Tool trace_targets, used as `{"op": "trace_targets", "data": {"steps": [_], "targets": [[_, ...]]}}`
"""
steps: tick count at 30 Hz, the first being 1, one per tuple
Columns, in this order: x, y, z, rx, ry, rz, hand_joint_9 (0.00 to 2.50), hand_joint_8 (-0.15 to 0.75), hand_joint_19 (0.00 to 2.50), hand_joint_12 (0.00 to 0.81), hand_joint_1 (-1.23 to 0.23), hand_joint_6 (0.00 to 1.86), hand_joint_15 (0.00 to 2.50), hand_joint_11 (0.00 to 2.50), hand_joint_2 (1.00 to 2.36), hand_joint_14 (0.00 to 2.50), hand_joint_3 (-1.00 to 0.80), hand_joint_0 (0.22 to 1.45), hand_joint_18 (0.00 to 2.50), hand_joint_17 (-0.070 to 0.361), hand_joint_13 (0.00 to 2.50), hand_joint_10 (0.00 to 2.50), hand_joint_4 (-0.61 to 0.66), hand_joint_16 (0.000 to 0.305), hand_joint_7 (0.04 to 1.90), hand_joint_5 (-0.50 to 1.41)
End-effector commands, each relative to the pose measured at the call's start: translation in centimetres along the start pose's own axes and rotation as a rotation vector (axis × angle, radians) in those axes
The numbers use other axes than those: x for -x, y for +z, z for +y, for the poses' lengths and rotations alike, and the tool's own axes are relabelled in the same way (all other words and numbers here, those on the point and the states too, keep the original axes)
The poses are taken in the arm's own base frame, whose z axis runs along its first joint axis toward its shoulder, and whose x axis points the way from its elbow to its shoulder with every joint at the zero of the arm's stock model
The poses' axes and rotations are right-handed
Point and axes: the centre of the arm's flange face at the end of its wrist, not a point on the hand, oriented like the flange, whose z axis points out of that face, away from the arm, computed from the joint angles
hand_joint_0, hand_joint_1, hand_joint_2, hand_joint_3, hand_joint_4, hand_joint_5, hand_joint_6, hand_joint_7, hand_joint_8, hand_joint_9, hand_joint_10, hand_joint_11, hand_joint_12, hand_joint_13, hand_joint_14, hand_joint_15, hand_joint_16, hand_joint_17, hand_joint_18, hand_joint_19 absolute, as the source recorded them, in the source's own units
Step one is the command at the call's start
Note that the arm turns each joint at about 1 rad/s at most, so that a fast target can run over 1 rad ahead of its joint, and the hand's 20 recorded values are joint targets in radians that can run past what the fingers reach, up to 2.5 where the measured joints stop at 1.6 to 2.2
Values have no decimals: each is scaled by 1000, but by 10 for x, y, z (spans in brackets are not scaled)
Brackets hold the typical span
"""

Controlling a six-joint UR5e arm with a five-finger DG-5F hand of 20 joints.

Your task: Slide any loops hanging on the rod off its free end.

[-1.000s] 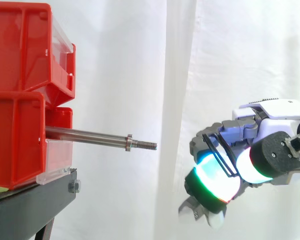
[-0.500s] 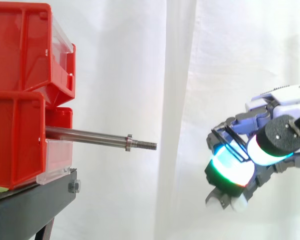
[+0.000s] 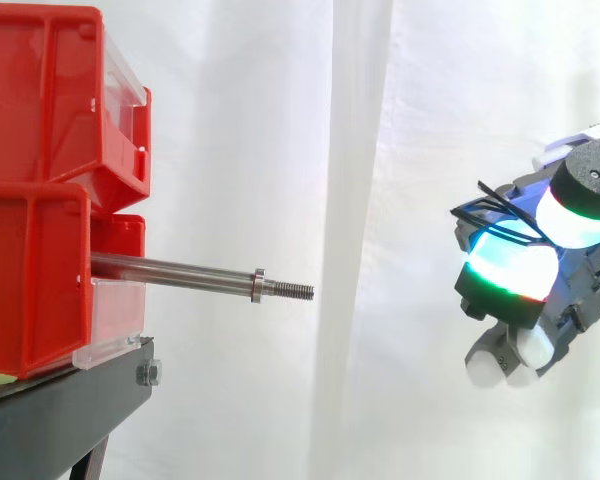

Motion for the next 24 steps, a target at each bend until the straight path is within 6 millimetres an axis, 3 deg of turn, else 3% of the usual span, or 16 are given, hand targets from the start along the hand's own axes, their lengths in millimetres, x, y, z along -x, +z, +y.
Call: {"op": "trace_targets", "data": {"steps": [1, 14, 24], "targets": [[-6, -1, 3, -6, 50, -1, 807, 329, 55, 323, -612, 861, 0, 272, 1024, 0, -114, 540, 538, 91, 594, 9, 130, 40, 1125, -179], [-19, 0, 10, 0, 69, -11, 826, 340, 32, 329, -689, 878, 0, 285, 1024, 0, 6, 560, 551, 94, 597, 10, 39, 42, 1152, -166], [-21, 1, 11, 4, 86, -10, 798, 321, 51, 321, -768, 879, 0, 284, 1023, 0, -89, 557, 547, 91, 589, 10, 120, 40, 1112, -183]]}}
